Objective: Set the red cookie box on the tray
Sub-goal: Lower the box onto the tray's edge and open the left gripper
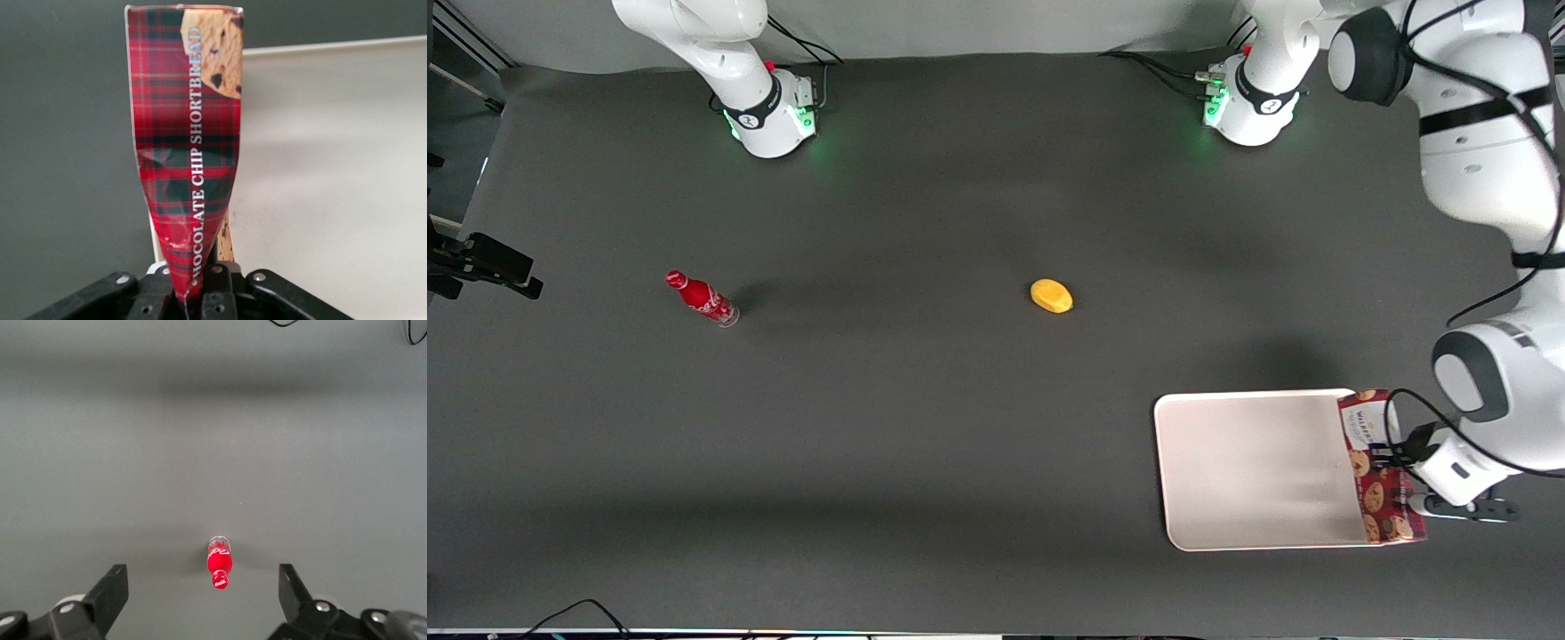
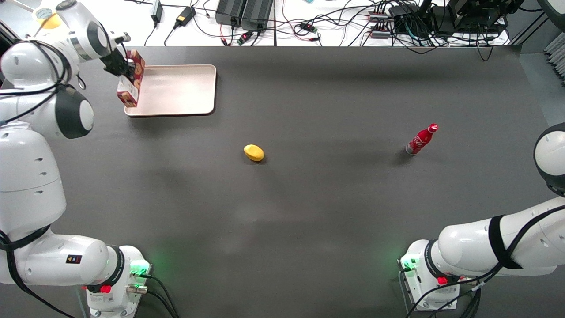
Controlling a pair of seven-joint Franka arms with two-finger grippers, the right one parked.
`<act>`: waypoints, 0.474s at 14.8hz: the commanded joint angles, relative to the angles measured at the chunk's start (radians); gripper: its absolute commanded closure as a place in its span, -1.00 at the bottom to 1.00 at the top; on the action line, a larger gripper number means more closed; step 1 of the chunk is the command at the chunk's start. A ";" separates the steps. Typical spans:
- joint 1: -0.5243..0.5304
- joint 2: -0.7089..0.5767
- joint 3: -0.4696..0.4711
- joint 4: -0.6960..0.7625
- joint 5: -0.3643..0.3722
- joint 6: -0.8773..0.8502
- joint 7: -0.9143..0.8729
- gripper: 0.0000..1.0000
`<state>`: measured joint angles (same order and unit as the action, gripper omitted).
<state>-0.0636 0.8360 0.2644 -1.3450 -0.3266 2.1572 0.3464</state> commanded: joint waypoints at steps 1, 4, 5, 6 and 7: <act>-0.005 0.052 0.006 0.056 -0.012 -0.017 -0.079 1.00; -0.005 0.052 0.006 0.056 -0.011 -0.020 -0.081 1.00; -0.005 0.052 0.007 0.056 -0.011 -0.017 -0.079 1.00; -0.005 0.052 0.007 0.056 -0.011 -0.013 -0.081 1.00; -0.007 0.052 0.007 0.049 -0.008 0.010 -0.079 1.00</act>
<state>-0.0641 0.8786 0.2628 -1.3140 -0.3289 2.1527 0.2857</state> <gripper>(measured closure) 0.899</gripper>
